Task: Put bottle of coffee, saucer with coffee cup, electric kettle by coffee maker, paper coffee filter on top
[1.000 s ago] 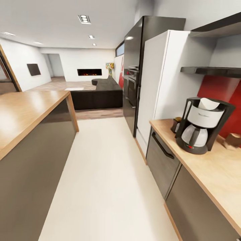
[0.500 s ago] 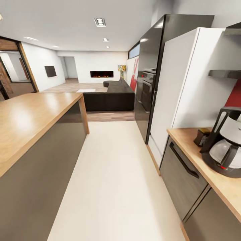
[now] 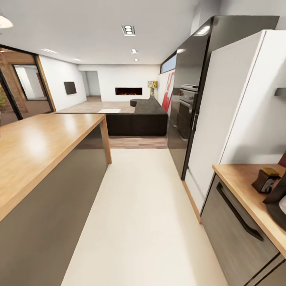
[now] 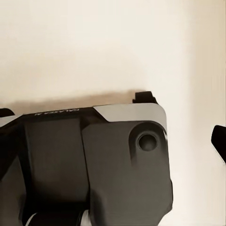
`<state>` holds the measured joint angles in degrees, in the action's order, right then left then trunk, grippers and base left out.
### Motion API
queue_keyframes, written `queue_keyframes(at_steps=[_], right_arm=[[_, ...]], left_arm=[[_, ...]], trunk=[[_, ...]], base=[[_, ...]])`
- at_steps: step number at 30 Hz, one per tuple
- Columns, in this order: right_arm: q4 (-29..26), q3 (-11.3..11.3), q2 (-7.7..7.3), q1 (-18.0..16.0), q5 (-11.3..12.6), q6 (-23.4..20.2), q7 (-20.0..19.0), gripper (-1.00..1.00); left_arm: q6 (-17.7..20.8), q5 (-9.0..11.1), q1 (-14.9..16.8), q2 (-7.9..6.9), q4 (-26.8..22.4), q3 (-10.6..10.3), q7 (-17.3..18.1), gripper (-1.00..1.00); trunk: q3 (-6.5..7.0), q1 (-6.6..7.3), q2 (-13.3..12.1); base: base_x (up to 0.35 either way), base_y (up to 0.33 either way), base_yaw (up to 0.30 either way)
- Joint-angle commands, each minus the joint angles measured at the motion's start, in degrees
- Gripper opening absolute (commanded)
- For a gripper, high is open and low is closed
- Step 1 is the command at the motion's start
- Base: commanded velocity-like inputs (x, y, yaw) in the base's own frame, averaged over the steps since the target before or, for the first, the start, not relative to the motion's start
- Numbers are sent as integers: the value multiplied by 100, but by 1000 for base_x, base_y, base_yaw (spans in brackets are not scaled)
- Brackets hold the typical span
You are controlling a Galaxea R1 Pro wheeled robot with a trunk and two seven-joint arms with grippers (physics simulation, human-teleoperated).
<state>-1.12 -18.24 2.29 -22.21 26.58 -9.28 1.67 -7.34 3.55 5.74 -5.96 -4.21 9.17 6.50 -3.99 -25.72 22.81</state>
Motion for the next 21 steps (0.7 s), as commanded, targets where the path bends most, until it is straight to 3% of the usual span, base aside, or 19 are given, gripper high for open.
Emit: queue_keyframes(at_steps=[1, 8, 13, 17, 21], right_arm=[[-11, -48, -1, -2, 49, -30, 18, 100], [-11, -79, -3, -2, -17, -21, 19, 100], [-24, -380, 29, -2, -820, 516, 18, 100], [-35, -386, 28, -2, -895, 635, 18, 100], [-37, -381, 39, -2, -793, 646, 9, 100]], left_arm=[[-13, 26, 6, -1, 8, 24, 18, -100], [-14, 23, 6, -1, 8, 24, 24, -100], [-27, 23, 6, -7, 8, 23, 27, -100], [-35, 23, 6, -18, 8, 18, 29, -100], [-38, 23, 6, -36, 8, 20, 28, -100]], trunk=[[-3, -7, 11], [24, -7, 11], [25, -7, 11], [25, -7, 11], [25, -7, 11]], base=[[337, 0, 102], [338, 0, 31], [337, 0, 1], [338, 0, 0], [337, 0, 0]])
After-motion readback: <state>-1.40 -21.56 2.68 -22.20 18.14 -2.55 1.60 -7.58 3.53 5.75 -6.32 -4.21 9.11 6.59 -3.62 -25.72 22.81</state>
